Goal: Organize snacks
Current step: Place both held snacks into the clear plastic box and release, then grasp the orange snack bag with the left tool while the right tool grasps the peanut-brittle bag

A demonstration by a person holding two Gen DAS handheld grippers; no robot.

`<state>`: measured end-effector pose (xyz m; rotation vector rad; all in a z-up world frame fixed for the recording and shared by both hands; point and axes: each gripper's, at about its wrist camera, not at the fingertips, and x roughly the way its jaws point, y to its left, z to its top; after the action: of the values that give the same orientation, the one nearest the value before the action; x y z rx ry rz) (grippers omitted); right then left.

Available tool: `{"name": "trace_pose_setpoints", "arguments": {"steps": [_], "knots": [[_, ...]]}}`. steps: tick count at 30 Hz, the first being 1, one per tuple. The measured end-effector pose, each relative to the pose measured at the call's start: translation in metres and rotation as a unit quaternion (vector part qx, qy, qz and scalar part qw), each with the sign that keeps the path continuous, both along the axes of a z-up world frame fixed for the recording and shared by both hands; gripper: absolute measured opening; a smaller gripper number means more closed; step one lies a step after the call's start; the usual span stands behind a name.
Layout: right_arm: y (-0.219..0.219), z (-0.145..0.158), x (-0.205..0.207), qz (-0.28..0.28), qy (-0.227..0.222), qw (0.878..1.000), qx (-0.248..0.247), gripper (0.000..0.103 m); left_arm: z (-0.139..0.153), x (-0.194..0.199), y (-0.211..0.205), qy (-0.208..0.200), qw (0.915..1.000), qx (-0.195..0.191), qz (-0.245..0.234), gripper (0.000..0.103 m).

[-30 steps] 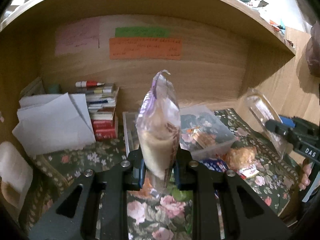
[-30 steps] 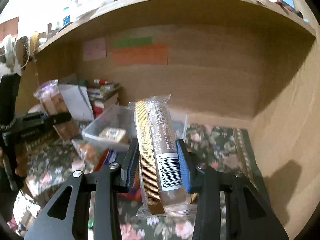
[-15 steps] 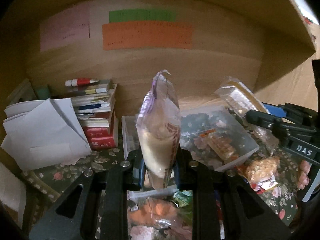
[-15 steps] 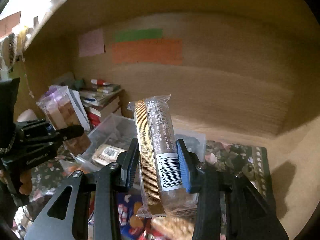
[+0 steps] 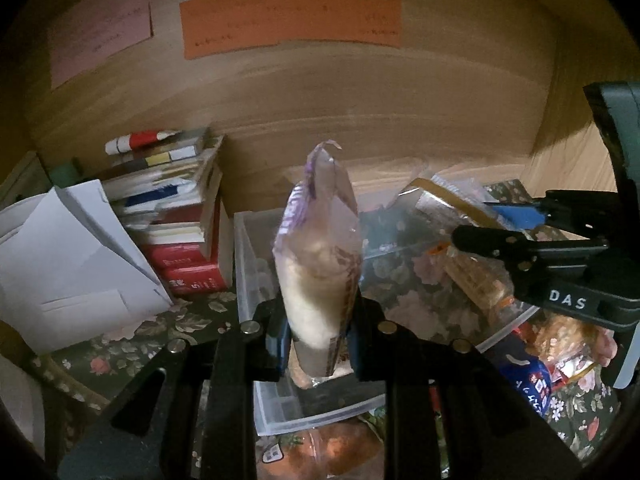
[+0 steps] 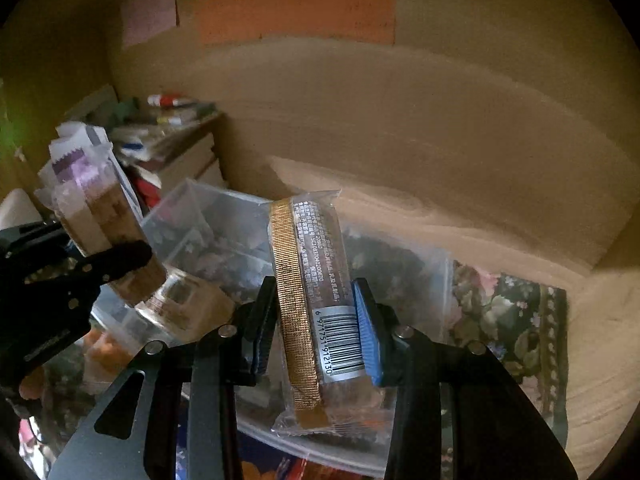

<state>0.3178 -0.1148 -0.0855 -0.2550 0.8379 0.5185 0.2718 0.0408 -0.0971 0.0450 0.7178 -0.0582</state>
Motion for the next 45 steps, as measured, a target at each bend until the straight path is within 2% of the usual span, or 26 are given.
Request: {"name": "trace_pose_setpoints", "arguments": {"steps": [2,4,6,8,16,21,25,29,34,36,45], "knots": [[0.001,-0.003,0.002,0.003,0.007,1.000,-0.007,0.035,0.001,0.001,-0.002,-0.004,1.0000,0.006,-0.001,0.024],[0.004,-0.004,0.003,0.003,0.008,1.000,-0.012,0.035,0.003,-0.001,-0.003,-0.005,1.0000,0.005,-0.005,0.029],[0.004,-0.002,0.000,0.005,0.006,1.000,-0.014,0.034,0.007,-0.003,-0.003,-0.008,0.9999,0.000,-0.006,0.048],[0.004,0.002,-0.001,0.005,0.003,1.000,-0.008,0.034,0.011,-0.008,-0.003,-0.019,0.9998,-0.005,-0.006,0.056],[-0.010,0.026,-0.024,0.003,-0.030,0.999,0.010,0.035,0.036,-0.035,-0.001,-0.050,0.9985,-0.021,-0.012,0.062],[-0.026,0.047,-0.050,0.000,-0.062,0.998,0.028,0.043,0.051,-0.061,0.000,-0.074,0.9967,-0.028,-0.014,0.070],[-0.039,0.059,-0.067,-0.006,-0.081,0.996,0.040,0.049,0.054,-0.077,0.008,-0.080,0.9961,-0.035,-0.008,0.072],[-0.055,0.064,-0.082,-0.020,-0.097,0.994,0.049,0.055,0.045,-0.089,0.014,-0.068,0.9969,-0.039,-0.003,0.076],[-0.074,0.058,-0.094,-0.043,-0.095,0.993,0.053,0.061,0.020,-0.092,0.023,-0.041,0.9985,-0.035,0.009,0.085],[-0.082,0.051,-0.097,-0.053,-0.087,0.993,0.052,0.062,0.008,-0.091,0.026,-0.027,0.9988,-0.038,0.014,0.089],[-0.099,0.010,-0.101,-0.084,-0.033,0.995,0.041,0.071,-0.042,-0.091,0.030,0.021,0.9987,-0.046,0.011,0.093]]}}
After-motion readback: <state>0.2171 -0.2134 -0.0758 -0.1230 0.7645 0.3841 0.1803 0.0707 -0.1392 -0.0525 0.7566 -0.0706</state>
